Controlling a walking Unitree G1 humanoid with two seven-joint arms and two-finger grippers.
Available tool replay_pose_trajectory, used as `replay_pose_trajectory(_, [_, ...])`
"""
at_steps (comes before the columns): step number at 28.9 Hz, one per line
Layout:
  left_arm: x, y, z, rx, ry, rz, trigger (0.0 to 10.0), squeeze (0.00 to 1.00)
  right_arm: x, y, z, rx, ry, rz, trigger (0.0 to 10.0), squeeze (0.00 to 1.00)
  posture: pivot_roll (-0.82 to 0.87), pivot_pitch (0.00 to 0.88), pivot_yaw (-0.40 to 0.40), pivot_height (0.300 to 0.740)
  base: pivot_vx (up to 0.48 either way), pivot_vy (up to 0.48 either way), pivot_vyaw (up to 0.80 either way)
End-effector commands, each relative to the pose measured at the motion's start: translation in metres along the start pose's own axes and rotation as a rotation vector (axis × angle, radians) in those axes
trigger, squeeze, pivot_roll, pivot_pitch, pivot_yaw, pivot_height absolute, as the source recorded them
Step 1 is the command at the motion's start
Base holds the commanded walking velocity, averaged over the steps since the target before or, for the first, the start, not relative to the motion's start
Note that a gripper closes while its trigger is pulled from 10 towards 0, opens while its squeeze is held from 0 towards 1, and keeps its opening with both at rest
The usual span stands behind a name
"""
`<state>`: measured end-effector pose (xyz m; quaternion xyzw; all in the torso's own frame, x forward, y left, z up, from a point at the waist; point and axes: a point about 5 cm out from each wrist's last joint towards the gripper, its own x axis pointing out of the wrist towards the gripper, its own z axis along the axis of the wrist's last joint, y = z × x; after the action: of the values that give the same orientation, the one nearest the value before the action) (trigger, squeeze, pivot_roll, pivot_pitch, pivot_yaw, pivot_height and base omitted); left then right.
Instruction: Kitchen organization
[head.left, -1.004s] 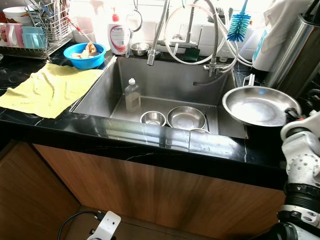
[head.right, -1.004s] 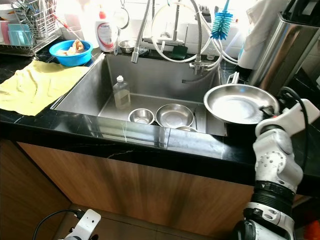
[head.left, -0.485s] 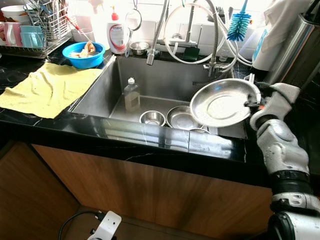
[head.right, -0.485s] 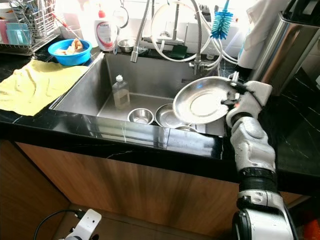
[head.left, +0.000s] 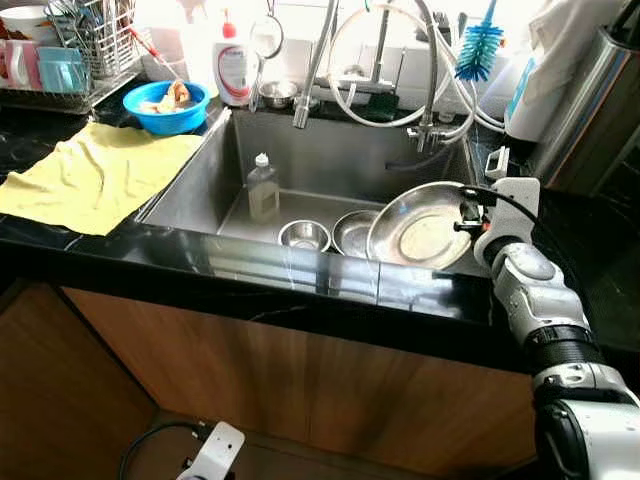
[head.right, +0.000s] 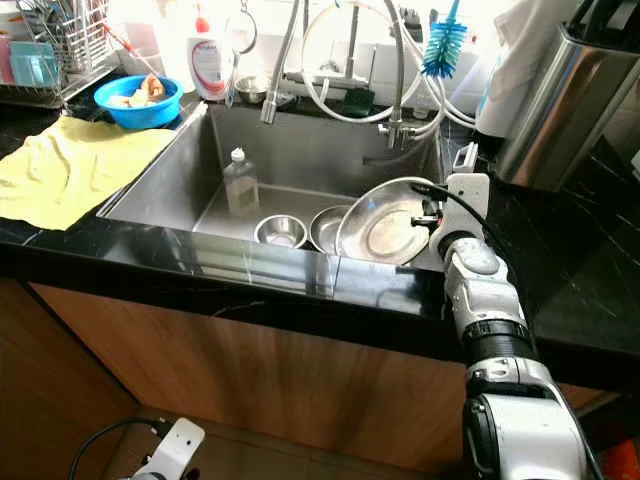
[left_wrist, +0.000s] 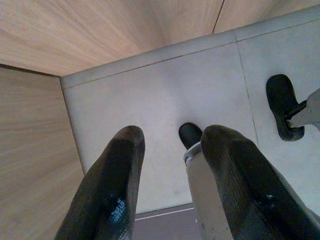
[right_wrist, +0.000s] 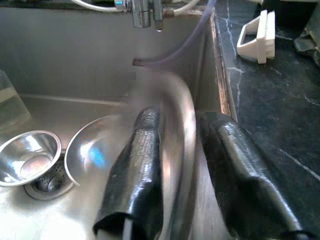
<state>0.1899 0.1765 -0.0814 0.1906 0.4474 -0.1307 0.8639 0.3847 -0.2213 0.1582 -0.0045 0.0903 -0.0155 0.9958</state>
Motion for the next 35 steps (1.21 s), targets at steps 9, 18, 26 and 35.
replay_pose_trajectory(9, [0.000,0.000,-0.001,0.011,0.003,0.008,10.0,0.00,0.004,0.004,0.015,-0.030,-0.068,0.012,10.0,0.22,-0.12,0.006,-0.066,0.740,0.000,0.000,0.00])
replay_pose_trajectory(18, [0.000,0.000,-0.001,0.009,0.003,0.011,10.0,0.00,-0.008,0.007,0.035,-0.111,-0.246,-0.016,10.0,0.00,-0.12,0.008,-0.066,0.740,0.000,0.000,0.00])
replay_pose_trajectory(26, [0.000,0.001,-0.001,0.020,0.002,0.010,10.0,0.00,-0.045,0.009,0.052,-0.141,-0.455,-0.088,10.0,0.00,-0.13,0.005,-0.060,0.740,0.000,0.000,0.00])
replay_pose_trajectory(35, [0.000,0.000,0.000,0.028,0.002,0.010,10.0,0.00,-0.120,0.024,0.036,-0.244,-0.574,-0.223,10.0,0.00,-0.16,0.000,-0.061,0.740,0.000,0.000,0.00])
